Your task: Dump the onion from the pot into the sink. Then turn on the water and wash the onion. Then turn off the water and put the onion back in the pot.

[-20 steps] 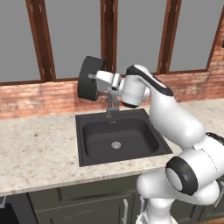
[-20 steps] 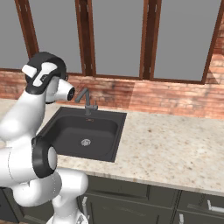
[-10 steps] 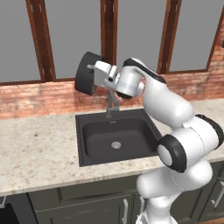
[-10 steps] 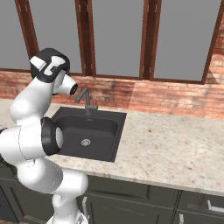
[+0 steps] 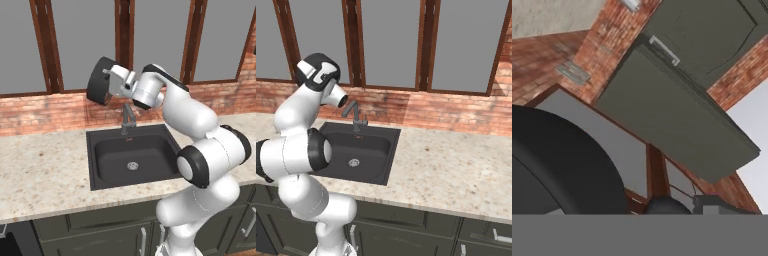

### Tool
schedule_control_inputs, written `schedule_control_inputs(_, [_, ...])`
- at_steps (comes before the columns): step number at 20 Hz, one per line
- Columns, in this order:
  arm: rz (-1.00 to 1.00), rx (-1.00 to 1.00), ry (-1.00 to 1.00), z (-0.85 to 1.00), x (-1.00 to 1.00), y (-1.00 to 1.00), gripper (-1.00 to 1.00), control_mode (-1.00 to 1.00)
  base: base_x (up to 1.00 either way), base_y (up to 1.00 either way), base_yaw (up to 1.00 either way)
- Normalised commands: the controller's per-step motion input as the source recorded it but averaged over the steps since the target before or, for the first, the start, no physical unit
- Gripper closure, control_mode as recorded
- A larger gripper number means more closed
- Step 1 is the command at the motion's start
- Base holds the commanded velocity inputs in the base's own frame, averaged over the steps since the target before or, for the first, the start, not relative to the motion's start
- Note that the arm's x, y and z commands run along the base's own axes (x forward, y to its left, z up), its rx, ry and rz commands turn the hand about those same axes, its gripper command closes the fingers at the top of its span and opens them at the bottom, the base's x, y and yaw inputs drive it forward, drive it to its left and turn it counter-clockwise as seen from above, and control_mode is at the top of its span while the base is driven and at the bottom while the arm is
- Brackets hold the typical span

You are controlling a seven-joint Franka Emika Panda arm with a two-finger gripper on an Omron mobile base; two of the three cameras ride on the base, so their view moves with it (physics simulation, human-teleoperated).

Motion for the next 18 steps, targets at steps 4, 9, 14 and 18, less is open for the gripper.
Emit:
schedule_control_inputs(4, [0.00, 0.07, 0.15, 0.08, 0.19, -0.26, 1.00, -1.00, 0.00, 0.00, 0.00])
schedule_control_inputs(9, [0.00, 0.08, 0.14, 0.13, 0.23, -0.26, 1.00, -1.00, 0.00, 0.00, 0.00])
schedule_control_inputs(14, [0.00, 0.10, 0.11, 0.26, 0.22, -0.30, 1.00, -1.00, 0.00, 0.00, 0.00])
schedule_control_inputs(18, [0.00, 0.11, 0.11, 0.27, 0.24, -0.34, 1.00, -1.00, 0.00, 0.00, 0.00])
